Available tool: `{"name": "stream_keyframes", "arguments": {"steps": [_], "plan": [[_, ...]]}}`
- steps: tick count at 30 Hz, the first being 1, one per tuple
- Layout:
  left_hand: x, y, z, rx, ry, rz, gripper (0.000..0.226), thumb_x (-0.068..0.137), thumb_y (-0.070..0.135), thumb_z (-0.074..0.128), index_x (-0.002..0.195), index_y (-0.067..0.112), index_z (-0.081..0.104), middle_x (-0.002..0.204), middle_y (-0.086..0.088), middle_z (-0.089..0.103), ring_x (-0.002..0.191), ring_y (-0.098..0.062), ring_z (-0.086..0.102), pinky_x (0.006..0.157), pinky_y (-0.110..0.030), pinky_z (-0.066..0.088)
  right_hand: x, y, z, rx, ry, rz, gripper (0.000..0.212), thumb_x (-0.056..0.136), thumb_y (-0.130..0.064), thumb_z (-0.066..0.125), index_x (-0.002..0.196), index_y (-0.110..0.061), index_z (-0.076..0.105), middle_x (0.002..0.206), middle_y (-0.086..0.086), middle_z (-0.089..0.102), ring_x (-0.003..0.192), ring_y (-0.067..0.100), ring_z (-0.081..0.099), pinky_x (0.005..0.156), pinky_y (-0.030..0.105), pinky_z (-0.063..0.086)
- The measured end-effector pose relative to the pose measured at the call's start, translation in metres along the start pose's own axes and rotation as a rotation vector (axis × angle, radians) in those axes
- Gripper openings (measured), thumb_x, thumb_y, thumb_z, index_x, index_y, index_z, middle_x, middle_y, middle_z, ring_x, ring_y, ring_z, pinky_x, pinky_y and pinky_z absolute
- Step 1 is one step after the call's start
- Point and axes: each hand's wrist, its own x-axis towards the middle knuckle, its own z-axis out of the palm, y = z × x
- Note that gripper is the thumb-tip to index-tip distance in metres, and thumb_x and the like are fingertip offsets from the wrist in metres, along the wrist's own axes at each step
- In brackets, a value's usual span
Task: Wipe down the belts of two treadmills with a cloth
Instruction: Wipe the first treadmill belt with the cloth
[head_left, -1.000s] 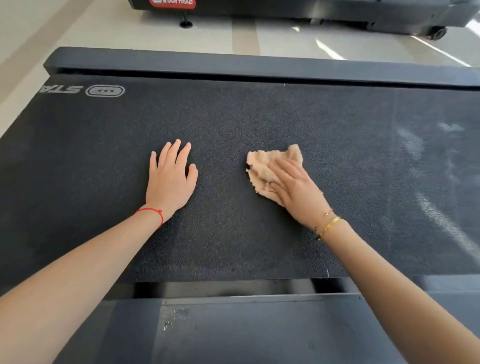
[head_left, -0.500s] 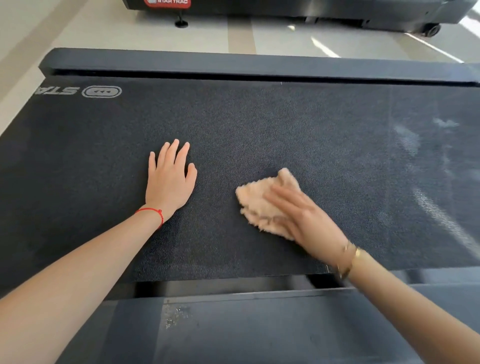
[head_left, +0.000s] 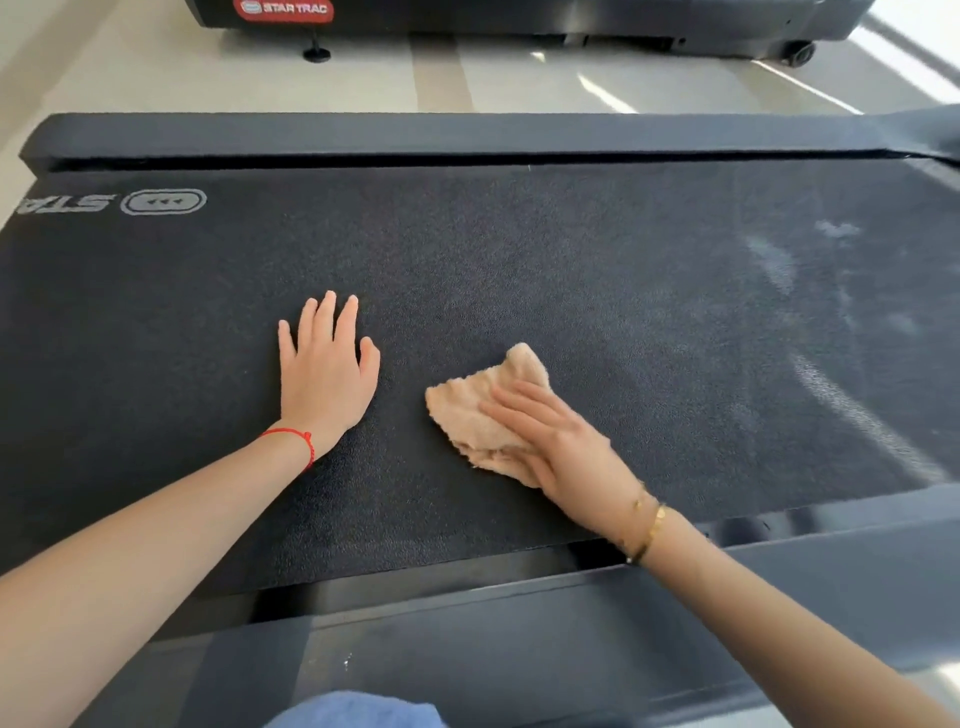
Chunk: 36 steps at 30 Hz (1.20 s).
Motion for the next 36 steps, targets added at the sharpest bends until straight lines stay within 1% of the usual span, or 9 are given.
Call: {"name": "stream_keyframes", "arguments": {"steps": [5,9,11,13,16,22,26,31,36], "plan": [[-0.002,0.008,-0.001,-0.039,-0.043,0.037,0.054,0.104,0.024,0.032,0.157,0.018,0.024,0.164,-0.006,0.020,0.152,-0.027,0.011,0.120,-0.061,0.006,-0.005,0.049,-0.033,-0.098,0.163,0.205,0.042,0.096,-0.026,0.056,0.133,-0.006,0.057,0.140,0.011,0.053,0.134,0.022,0.042,0.116,0.014,0.015],[-0.005,0.026,0.000,-0.086,-0.088,0.053,0.055,0.104,0.028,0.031,0.158,0.022,0.020,0.165,-0.001,0.016,0.153,-0.025,0.005,0.119,-0.062,0.000,0.033,0.087,-0.045,-0.143,0.209,0.427,0.052,0.096,-0.042,0.037,0.131,-0.008,0.058,0.137,0.013,0.054,0.133,0.031,0.043,0.116,0.044,0.030],[-0.005,0.038,0.002,-0.089,-0.107,0.090,0.056,0.104,0.030,0.030,0.158,0.024,0.018,0.166,0.000,0.015,0.153,-0.023,0.004,0.120,-0.062,0.000,0.041,0.078,-0.034,-0.173,0.222,0.400,0.053,0.095,-0.038,0.034,0.131,-0.007,0.058,0.135,0.014,0.056,0.131,0.032,0.044,0.116,0.043,0.028],[-0.004,0.051,0.005,-0.090,-0.117,0.120,0.056,0.104,0.031,0.029,0.158,0.024,0.016,0.166,0.000,0.013,0.154,-0.022,0.003,0.120,-0.062,-0.001,0.035,0.054,-0.022,-0.182,0.178,0.282,0.049,0.096,-0.033,0.038,0.133,-0.007,0.058,0.136,0.011,0.057,0.133,0.028,0.042,0.117,0.030,0.021],[0.001,0.073,0.008,-0.119,-0.124,0.132,0.057,0.104,0.031,0.029,0.159,0.024,0.014,0.166,0.000,0.011,0.154,-0.022,0.001,0.120,-0.061,-0.003,0.014,0.035,-0.019,-0.141,0.080,0.187,0.050,0.097,-0.035,0.034,0.138,-0.014,0.053,0.143,0.002,0.052,0.138,0.020,0.037,0.117,0.031,0.023],[0.014,0.105,0.020,-0.143,-0.096,0.157,0.056,0.105,0.031,0.028,0.159,0.024,0.015,0.166,0.000,0.012,0.154,-0.021,0.001,0.119,-0.061,-0.006,-0.008,0.065,-0.039,-0.117,0.069,0.155,0.053,0.099,-0.043,0.032,0.141,-0.016,0.049,0.147,-0.002,0.047,0.140,0.017,0.035,0.118,0.019,0.016],[0.023,0.119,0.029,-0.123,-0.113,0.115,0.056,0.105,0.033,0.027,0.159,0.025,0.014,0.167,0.001,0.010,0.154,-0.021,-0.001,0.119,-0.062,-0.007,0.012,0.109,-0.053,-0.144,0.074,0.152,0.050,0.099,-0.038,0.036,0.142,-0.016,0.049,0.148,0.000,0.045,0.141,0.020,0.034,0.118,0.019,0.014],[0.024,0.127,0.037,-0.017,-0.075,0.077,0.058,0.103,0.038,0.022,0.159,0.026,0.013,0.167,0.001,0.010,0.154,-0.022,0.001,0.120,-0.062,-0.002,0.061,0.170,-0.077,-0.164,0.169,0.160,0.041,0.098,-0.013,0.054,0.138,-0.008,0.052,0.145,0.010,0.048,0.138,0.031,0.039,0.118,0.029,0.019],[0.025,0.129,0.039,-0.004,-0.054,0.051,0.058,0.102,0.039,0.024,0.158,0.027,0.016,0.166,0.002,0.014,0.154,-0.020,0.005,0.120,-0.062,0.002,0.143,0.210,-0.089,-0.145,0.179,0.195,0.034,0.100,-0.016,0.044,0.130,-0.005,0.057,0.140,0.018,0.051,0.136,0.035,0.038,0.118,0.039,0.023]]}}
